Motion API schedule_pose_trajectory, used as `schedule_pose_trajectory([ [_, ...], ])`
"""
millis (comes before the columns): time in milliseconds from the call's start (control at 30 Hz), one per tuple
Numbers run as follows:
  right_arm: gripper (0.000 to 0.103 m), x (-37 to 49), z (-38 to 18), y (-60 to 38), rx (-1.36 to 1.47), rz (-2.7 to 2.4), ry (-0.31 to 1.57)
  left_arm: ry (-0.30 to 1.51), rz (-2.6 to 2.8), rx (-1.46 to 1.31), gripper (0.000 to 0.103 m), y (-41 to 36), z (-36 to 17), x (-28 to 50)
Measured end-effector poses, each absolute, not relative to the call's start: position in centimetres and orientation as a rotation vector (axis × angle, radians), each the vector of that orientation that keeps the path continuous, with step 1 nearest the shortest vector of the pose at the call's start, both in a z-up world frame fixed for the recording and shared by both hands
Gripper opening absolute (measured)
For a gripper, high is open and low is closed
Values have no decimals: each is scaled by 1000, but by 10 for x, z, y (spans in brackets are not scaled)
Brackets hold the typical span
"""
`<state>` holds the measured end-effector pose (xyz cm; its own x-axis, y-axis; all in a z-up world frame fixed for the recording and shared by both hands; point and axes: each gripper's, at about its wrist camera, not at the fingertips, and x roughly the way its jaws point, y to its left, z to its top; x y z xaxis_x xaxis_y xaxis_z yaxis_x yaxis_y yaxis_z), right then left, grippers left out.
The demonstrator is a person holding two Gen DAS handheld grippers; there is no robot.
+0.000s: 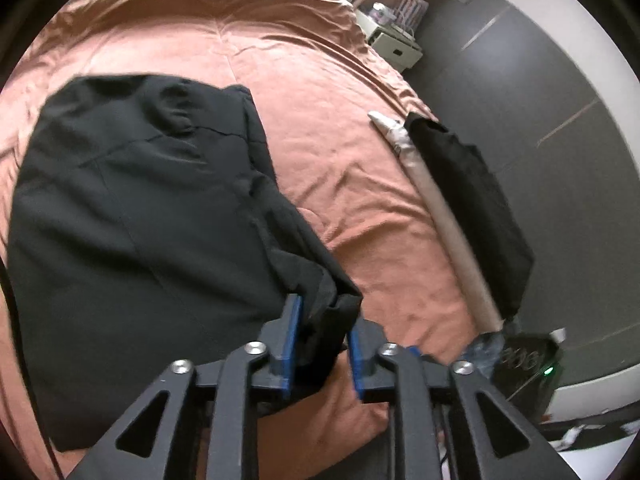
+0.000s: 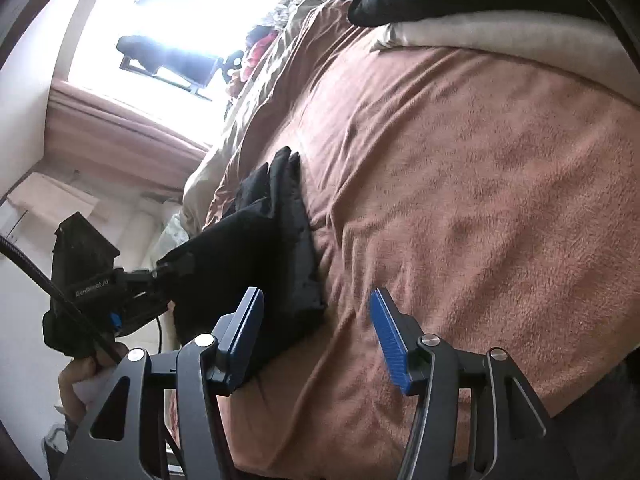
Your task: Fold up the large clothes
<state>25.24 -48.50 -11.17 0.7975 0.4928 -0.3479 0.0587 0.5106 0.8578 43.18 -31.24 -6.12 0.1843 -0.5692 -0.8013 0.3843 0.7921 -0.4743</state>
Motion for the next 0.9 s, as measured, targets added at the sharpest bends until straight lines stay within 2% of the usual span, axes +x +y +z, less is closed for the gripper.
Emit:
schedule_pose_trajectory([
  [133,54,251,-100,-483,999,336,621,1205,-771,-297,66,-297,-52,429],
  [167,57,256,-97,-479,987,352,618,1183,-761,-307,69,-288,-47,428],
  [200,66,258,-95,-477,979,366,614,1161,-747,-315,73,-279,-42,427],
  [233,72,259,-92,-473,973,379,609,1140,-738,-324,75,-269,-37,427],
  [267,72,262,-89,-468,966,396,603,1123,-727,-334,75,-257,-33,427],
  [433,73,286,-86,-444,945,445,628,1081,-599,-350,75,-194,-30,425],
  [767,72,327,-76,-421,902,437,671,1081,-377,-406,75,-99,-75,412],
  [800,67,331,-76,-420,898,437,676,1086,-369,-411,75,-94,-80,411],
  [833,56,334,-75,-420,890,430,683,1095,-357,-413,75,-91,-87,409],
  [867,50,334,-74,-421,879,413,694,1105,-345,-410,75,-89,-95,408],
  [900,38,336,-73,-420,869,399,699,1114,-340,-402,75,-89,-101,407],
])
